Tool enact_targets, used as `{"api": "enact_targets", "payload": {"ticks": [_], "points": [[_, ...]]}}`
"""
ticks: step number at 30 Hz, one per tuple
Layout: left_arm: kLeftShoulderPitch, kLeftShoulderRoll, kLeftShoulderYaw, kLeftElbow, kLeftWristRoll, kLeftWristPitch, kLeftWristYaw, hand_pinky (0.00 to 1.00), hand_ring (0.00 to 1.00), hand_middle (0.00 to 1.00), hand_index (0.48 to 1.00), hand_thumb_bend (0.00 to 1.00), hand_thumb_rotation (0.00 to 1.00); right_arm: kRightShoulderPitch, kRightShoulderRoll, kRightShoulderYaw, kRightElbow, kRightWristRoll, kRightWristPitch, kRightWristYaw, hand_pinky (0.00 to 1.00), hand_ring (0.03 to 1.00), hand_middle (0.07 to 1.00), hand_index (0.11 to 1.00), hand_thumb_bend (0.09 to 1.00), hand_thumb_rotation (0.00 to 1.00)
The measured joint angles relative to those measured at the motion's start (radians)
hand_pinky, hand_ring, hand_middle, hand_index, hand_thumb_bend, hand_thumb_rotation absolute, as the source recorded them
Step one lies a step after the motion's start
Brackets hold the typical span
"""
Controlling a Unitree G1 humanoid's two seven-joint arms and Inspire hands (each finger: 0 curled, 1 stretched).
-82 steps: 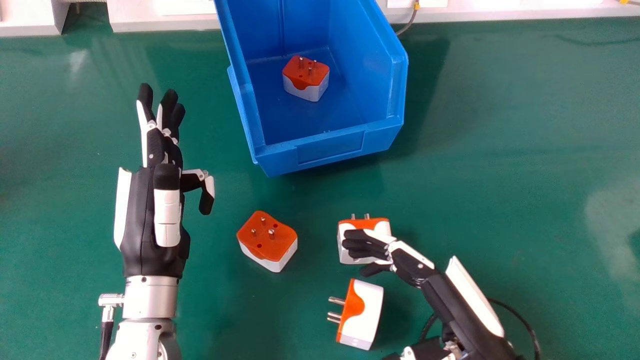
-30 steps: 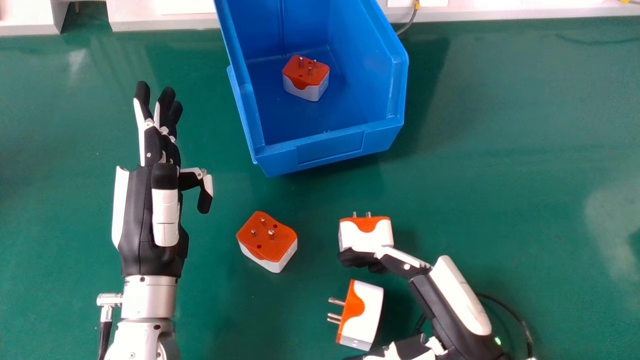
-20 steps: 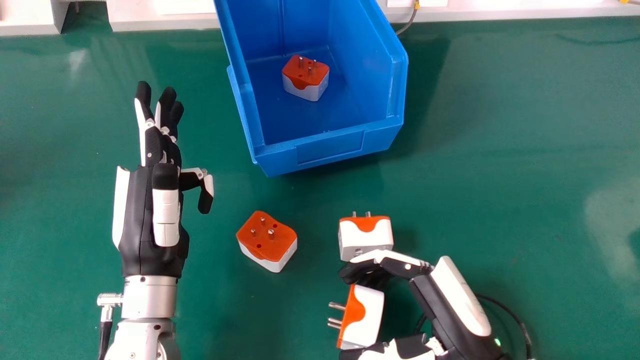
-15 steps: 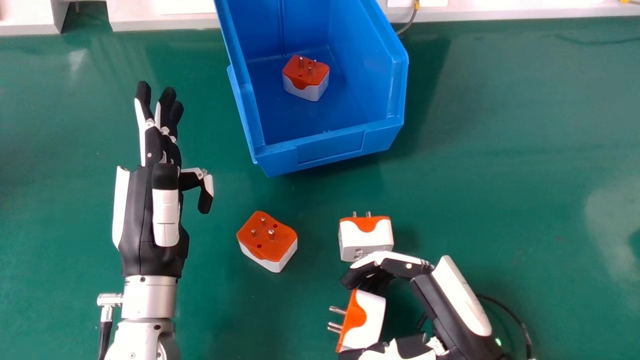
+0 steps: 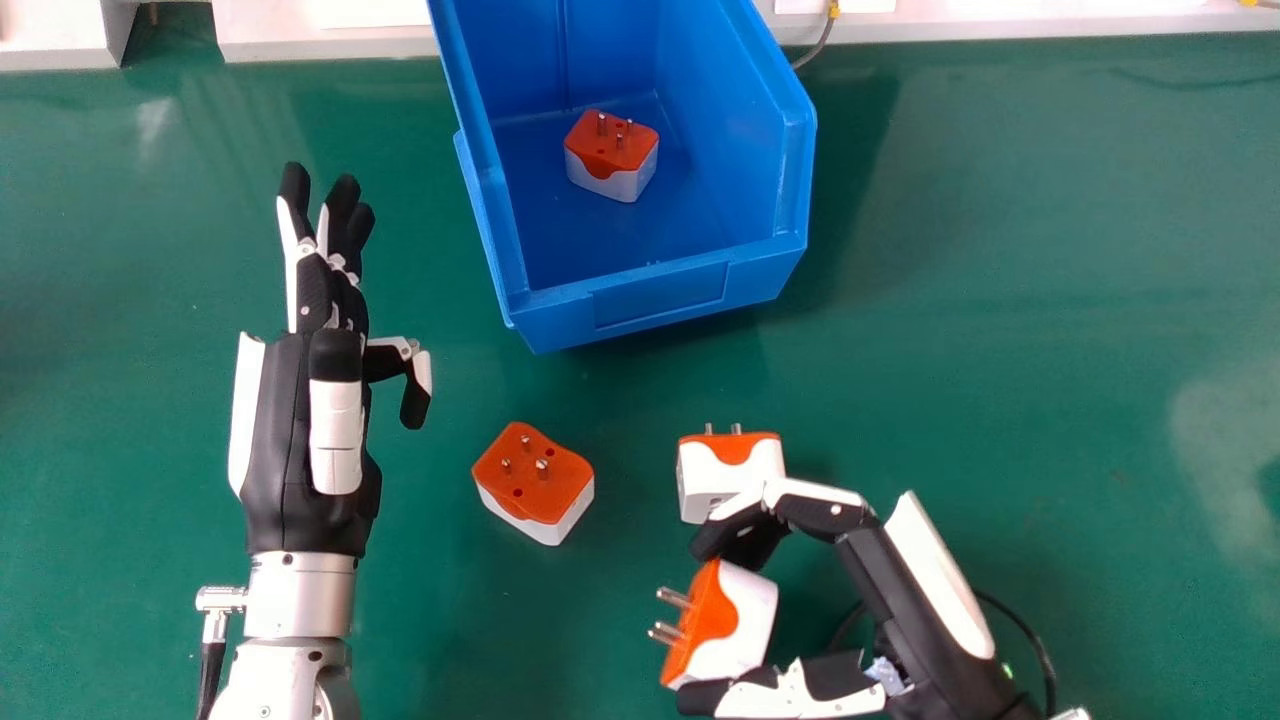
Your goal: Pick all objects and put in blue box
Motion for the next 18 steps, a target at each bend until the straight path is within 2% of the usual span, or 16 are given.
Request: {"api": "enact_targets", "payload": {"ticks": [6,11,14,18], "points": [[0.002,0.0,0.0,0.0,0.001,0.002,0.001,0.0,1.0,1.0,1.0,1.0,1.0,0.062,-0.006,-0.018,-0.204,0.166,0.021,0.141,0.42,0.431,0.501,0.511,0.524,0.0],[0.001,0.0,0.0,0.003,0.001,0.002,0.001,0.0,1.0,1.0,1.0,1.0,1.0,0.087,-0.01,-0.043,-0.399,0.312,0.109,0.254,0.41,0.428,0.501,0.51,0.521,0.0],[0.0,0.0,0.0,0.008,0.001,0.002,0.001,0.0,1.0,1.0,1.0,1.0,1.0,0.078,0.002,-0.075,-0.472,0.358,0.148,0.291,0.41,0.428,0.501,0.51,0.521,0.0],[-0.003,0.0,0.0,0.015,0.001,0.003,0.001,0.0,1.0,1.0,1.0,1.0,1.0,0.013,0.043,-0.121,-0.497,0.373,0.187,0.313,0.4,0.425,0.502,0.509,0.52,0.0]]}}
